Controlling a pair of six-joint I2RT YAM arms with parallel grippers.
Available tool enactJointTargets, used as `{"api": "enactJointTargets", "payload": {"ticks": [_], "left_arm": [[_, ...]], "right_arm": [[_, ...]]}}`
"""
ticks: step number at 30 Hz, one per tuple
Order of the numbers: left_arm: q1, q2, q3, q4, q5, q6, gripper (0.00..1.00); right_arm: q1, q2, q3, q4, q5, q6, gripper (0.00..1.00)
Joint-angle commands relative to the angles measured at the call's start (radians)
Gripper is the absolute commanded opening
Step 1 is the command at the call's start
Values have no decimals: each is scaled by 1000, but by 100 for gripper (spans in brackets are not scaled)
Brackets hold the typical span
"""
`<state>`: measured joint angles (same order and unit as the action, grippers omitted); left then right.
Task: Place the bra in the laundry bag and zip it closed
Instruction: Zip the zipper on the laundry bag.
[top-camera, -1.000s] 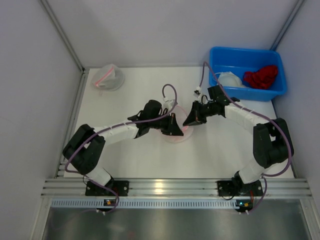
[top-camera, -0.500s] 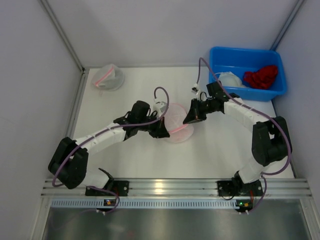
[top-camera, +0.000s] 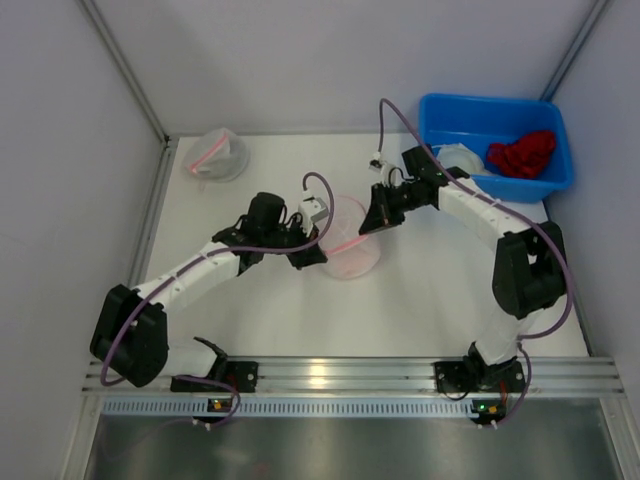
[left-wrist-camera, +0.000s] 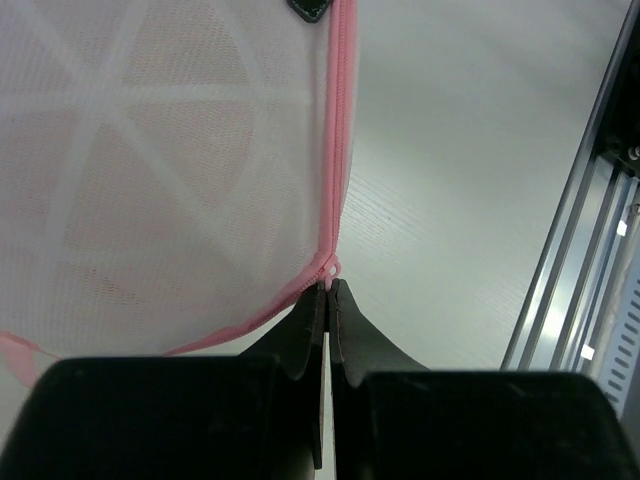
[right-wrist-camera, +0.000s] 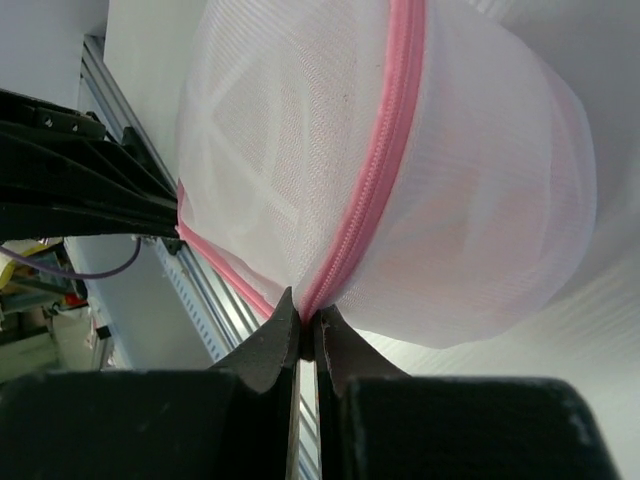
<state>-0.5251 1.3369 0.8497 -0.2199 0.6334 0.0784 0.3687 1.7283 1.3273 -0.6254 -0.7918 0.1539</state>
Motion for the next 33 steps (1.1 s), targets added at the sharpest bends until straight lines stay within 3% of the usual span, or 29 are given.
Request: {"api": "enactJointTargets", "payload": {"ticks": [1, 5, 8, 9, 10, 13, 16, 23, 27, 33], "left_arm": [[34, -9, -8, -260, -34, 119, 0], [33, 8, 21, -254, 24, 84, 0], [11, 31, 54, -219, 64, -23, 0], [5, 34, 58, -196, 84, -54, 0], [1, 36, 61, -173, 89, -75, 0], [-35, 70, 74, -93, 97, -218, 0], [-62, 94, 72, 17, 85, -354, 0], [-128, 160, 31, 312, 11, -659, 0], [-147, 212, 75, 367, -3, -710, 0], [-151, 269, 104, 431, -12, -769, 0]], "right_arm": [[-53, 20, 96, -17, 197, -116, 0], [-48, 59, 153, 12, 184, -65, 0], [-37, 85, 194, 35, 161, -8, 1], [-37, 89, 205, 55, 151, 7, 5], [-36, 94, 208, 64, 140, 34, 19], [-33, 102, 231, 49, 123, 53, 41], [-53, 65, 207, 26, 138, 47, 53], [-148, -122, 37, -11, 46, 90, 51], [-145, -180, -120, 93, -40, 240, 52], [-85, -154, -221, 243, -73, 332, 52]]}}
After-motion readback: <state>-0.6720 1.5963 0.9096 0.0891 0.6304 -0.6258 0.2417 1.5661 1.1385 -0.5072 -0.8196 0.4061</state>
